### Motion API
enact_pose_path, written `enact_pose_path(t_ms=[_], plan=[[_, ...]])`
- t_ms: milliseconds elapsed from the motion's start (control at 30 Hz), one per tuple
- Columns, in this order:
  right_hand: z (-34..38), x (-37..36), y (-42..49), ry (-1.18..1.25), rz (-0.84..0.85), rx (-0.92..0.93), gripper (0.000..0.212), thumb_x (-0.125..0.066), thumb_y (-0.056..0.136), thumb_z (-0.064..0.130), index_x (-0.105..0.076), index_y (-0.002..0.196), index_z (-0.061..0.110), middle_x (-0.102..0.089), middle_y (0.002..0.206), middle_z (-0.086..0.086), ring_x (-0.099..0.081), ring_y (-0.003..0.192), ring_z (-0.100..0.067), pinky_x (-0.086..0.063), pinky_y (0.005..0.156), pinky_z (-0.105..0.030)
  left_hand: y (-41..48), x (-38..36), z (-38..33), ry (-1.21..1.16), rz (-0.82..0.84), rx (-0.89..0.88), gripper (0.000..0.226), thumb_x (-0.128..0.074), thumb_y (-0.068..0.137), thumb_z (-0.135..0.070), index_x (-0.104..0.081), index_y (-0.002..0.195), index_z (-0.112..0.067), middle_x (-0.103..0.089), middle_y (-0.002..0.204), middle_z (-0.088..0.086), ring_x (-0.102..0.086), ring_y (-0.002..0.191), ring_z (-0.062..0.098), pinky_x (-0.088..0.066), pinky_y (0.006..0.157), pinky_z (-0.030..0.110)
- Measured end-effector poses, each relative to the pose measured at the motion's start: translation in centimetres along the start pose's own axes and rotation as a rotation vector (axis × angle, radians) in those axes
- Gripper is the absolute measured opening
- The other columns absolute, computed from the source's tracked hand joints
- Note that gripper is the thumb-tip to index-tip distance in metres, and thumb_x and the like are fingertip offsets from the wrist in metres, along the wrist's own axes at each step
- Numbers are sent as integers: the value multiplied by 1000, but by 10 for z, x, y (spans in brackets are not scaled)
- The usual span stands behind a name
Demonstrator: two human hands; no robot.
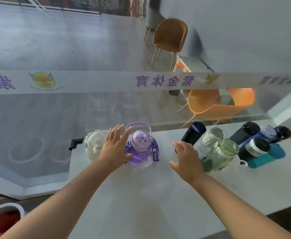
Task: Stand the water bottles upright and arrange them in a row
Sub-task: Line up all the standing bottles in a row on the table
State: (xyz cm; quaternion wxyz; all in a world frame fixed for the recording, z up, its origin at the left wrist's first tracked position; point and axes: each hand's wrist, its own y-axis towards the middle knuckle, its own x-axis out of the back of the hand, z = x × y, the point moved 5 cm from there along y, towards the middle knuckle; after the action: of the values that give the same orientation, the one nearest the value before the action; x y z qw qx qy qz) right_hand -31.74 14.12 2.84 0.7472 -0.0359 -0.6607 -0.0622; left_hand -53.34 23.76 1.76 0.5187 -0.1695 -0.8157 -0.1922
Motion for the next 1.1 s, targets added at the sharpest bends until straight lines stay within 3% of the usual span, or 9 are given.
enact_pose_path(t_ms=[133, 267, 400, 533, 633, 800, 933, 1100], plan=[[-36, 27, 0, 46, -94, -18, 56, -72, 70, 17, -51, 120, 7, -55, 117, -12, -51, 106, -34, -44, 87, -46, 9, -12, -36, -37, -36, -92, 95, -76, 64, -27, -20, 141, -28, -26, 147, 11, -10, 137, 25, -5, 115, 35], [-77, 47, 18, 60, -149, 5, 51, -71, 70, 17, -54, 118, 8, -54, 118, -13, -50, 106, -34, -45, 89, -47, 34, -30, -86, -24, 48, -93, 91, -70, 74, -34, -11, 143, -30, -14, 151, 6, -8, 140, 28, -8, 116, 39], [-108, 54, 51, 73, -96, 55, 52, -65, 74, 19, -49, 123, 12, -48, 122, -10, -44, 109, -31, -40, 94, -41, 74, -55, -145, -39, 105, -83, 88, -66, 79, -36, -6, 143, -31, -10, 153, 1, -8, 140, 26, -14, 115, 39], [-140, 62, 84, 80, -31, 132, 49, -62, 78, 23, -47, 123, 16, -49, 120, -7, -43, 109, -27, -36, 95, -35, 115, -81, -200, -95, 122, -85, 84, -68, 77, -29, -15, 142, -28, -20, 151, 4, -17, 138, 23, -18, 113, 33], [-169, 66, 101, 116, -4, 173, 47, -62, 80, 24, -48, 124, 18, -51, 120, -5, -43, 111, -25, -35, 96, -34, 140, -99, -226, -151, 105, -44, 78, -68, 75, -28, -25, 140, -28, -30, 145, 4, -29, 132, 25, -30, 106, 34], [-195, 55, 114, 193, 41, 270, 40, -61, 82, 24, -54, 120, 18, -57, 117, -3, -46, 108, -22, -38, 94, -33, 151, -125, -238, -187, 88, 88, 71, -70, 72, -28, -35, 132, -35, -46, 126, 2, -50, 109, 26, -50, 83, 40], [-201, 47, 124, 253, 61, 310, 38, -60, 82, 26, -55, 119, 19, -58, 117, -1, -46, 109, -20, -38, 95, -33, 150, -117, -231, -182, 58, 164, 60, -68, 76, -27, -40, 129, -28, -49, 118, 7, -53, 100, 28, -46, 79, 31], [-201, 39, 132, 287, 122, 316, 35, -57, 83, 23, -56, 118, 18, -58, 119, -2, -46, 111, -21, -39, 96, -38, 137, -97, -199, -146, 72, 274, 55, -69, 73, -21, -44, 122, -28, -49, 116, 7, -53, 93, 28, -49, 77, 35]])
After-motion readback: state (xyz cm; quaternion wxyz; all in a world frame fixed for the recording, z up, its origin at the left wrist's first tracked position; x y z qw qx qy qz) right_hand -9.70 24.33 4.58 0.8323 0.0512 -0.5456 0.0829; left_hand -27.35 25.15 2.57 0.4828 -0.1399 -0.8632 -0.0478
